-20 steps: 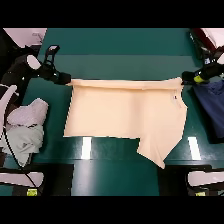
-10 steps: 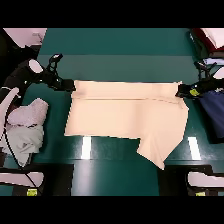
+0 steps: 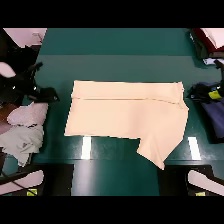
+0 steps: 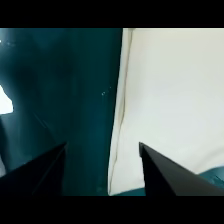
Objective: Fold the shirts.
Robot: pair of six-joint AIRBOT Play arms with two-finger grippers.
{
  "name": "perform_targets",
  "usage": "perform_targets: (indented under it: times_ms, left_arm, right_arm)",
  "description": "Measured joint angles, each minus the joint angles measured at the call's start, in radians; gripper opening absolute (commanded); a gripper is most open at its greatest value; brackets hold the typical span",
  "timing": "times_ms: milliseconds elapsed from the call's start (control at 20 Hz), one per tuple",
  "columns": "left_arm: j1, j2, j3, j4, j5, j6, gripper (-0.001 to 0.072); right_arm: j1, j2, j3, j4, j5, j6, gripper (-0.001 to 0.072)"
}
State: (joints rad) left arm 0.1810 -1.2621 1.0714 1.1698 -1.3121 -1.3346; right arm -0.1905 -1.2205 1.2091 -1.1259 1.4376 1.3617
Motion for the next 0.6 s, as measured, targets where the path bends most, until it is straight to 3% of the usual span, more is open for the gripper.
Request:
perform_targets:
  times_ms: [300,600]
  left_arm:
    - [0.033,0.136,-0.382,-0.161,0.017,0.097,0.0535]
    - [0.039,0.158,-0.517,-0.218,0.064,0.137,0.0535]
  right_arm:
    - [0.010,0.111,0.000,0.010,0.030,-0.018,0.0308]
    - [0.075,0.132,0.000,0.009,0.041,-0.021,0.0307]
